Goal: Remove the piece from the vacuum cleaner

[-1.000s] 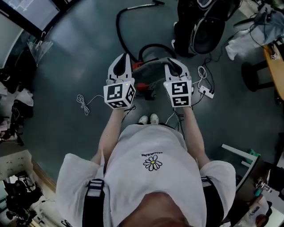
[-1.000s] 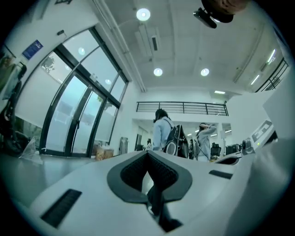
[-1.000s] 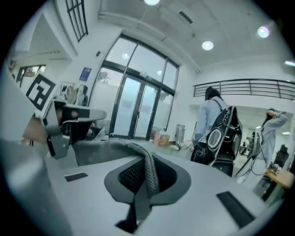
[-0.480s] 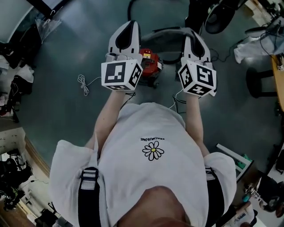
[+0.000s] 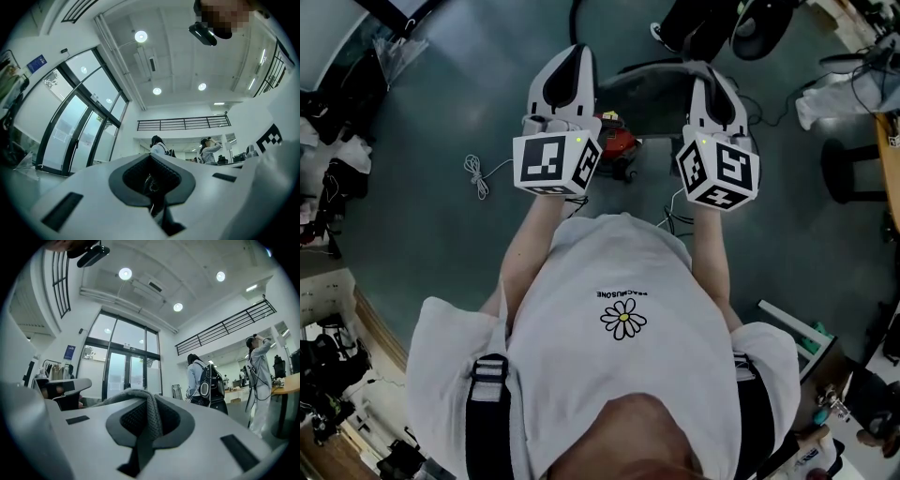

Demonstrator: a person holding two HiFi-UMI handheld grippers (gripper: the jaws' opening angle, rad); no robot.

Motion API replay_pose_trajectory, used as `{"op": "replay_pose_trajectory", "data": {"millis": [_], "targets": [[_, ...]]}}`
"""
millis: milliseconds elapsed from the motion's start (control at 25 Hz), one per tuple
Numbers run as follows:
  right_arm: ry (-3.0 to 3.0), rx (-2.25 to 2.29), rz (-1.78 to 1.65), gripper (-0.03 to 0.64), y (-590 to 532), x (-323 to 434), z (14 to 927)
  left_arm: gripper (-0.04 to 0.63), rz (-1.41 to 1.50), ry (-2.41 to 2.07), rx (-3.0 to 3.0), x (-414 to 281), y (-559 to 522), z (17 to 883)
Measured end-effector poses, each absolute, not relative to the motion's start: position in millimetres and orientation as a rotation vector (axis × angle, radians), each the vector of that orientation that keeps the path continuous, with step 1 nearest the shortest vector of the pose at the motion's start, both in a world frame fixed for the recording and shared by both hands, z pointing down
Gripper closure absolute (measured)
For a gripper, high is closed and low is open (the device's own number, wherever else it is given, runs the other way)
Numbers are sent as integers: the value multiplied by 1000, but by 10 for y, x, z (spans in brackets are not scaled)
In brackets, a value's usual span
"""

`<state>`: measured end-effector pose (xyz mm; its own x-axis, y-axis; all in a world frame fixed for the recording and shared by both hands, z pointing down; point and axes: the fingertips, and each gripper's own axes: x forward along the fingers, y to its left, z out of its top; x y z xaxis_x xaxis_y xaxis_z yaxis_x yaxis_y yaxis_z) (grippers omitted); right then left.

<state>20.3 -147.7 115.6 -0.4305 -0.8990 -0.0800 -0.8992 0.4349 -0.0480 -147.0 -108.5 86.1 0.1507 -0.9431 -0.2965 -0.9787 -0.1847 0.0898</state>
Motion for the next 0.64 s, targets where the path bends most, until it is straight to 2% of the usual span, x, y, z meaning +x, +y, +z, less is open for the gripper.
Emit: {"op": "replay_pose_trajectory", "data": {"millis": [640], "targets": [[2598,-1632,16,594,-1633,129,1147,591,478,1931,-2296,-1580,-1245,843]]}}
